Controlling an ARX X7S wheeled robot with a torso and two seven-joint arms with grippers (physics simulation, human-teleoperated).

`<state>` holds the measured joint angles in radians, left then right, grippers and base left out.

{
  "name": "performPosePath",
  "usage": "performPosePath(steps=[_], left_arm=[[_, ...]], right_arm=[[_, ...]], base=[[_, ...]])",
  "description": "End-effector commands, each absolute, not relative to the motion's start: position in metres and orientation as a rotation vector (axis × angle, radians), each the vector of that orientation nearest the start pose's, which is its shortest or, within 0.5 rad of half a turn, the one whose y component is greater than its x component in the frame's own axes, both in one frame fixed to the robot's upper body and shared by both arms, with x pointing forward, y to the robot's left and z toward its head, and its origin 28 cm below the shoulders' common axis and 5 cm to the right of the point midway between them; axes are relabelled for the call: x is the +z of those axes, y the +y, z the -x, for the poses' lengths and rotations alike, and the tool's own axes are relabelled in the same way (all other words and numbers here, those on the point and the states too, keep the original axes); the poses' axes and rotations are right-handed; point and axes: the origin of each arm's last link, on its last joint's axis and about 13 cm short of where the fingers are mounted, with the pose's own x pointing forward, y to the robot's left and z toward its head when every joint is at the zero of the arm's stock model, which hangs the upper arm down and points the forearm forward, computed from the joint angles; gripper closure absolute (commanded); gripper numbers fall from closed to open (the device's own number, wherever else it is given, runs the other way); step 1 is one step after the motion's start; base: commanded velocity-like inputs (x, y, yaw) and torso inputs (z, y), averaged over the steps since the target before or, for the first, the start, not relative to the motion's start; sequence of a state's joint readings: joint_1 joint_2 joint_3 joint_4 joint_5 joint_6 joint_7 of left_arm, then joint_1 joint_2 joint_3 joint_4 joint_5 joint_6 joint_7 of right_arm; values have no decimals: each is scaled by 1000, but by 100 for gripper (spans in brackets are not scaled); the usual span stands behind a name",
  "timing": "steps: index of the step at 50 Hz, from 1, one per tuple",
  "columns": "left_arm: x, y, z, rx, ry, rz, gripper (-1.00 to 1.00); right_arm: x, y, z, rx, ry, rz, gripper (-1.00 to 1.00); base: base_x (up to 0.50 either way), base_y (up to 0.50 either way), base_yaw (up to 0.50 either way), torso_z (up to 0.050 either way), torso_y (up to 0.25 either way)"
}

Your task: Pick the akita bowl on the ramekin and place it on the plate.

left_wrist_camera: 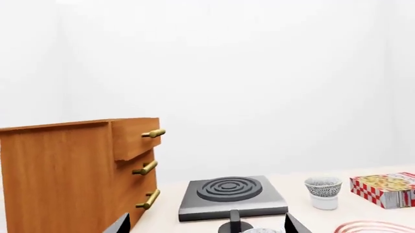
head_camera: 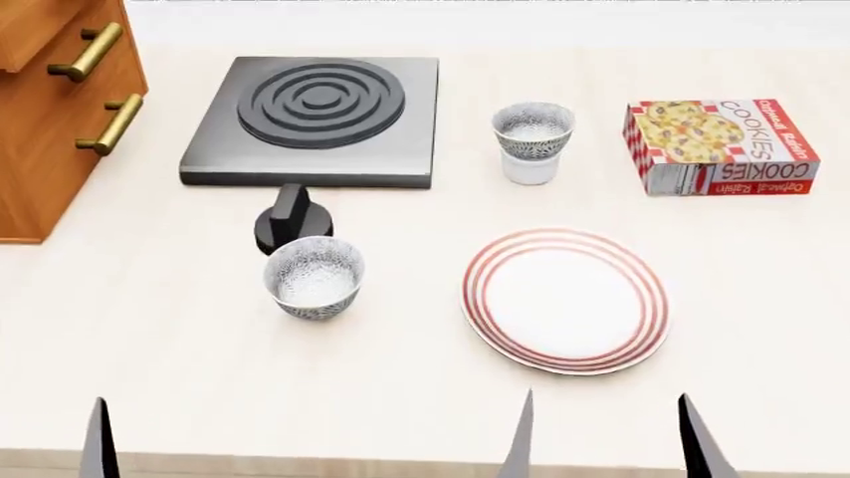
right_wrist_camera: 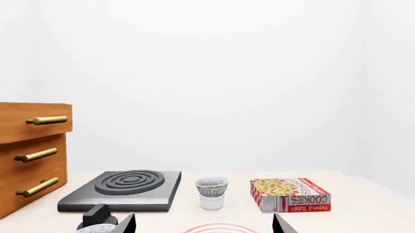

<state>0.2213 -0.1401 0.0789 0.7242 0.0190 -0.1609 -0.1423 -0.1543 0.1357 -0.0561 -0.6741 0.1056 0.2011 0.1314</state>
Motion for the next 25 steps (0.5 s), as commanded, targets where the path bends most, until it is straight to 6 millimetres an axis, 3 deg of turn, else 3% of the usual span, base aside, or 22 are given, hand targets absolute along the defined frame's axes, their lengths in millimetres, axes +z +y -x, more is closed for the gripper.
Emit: performPosePath(steps=[1, 25], left_arm=[[118, 210, -149, 18, -363, -87, -100], [118, 208, -148, 13, -358, -79, -100]], right_arm=[[117, -101, -164, 5, -318, -5, -100], [119, -101, -161, 3, -321, 0, -100]], base=[[500, 0, 0, 0, 0], [500, 0, 0, 0, 0]])
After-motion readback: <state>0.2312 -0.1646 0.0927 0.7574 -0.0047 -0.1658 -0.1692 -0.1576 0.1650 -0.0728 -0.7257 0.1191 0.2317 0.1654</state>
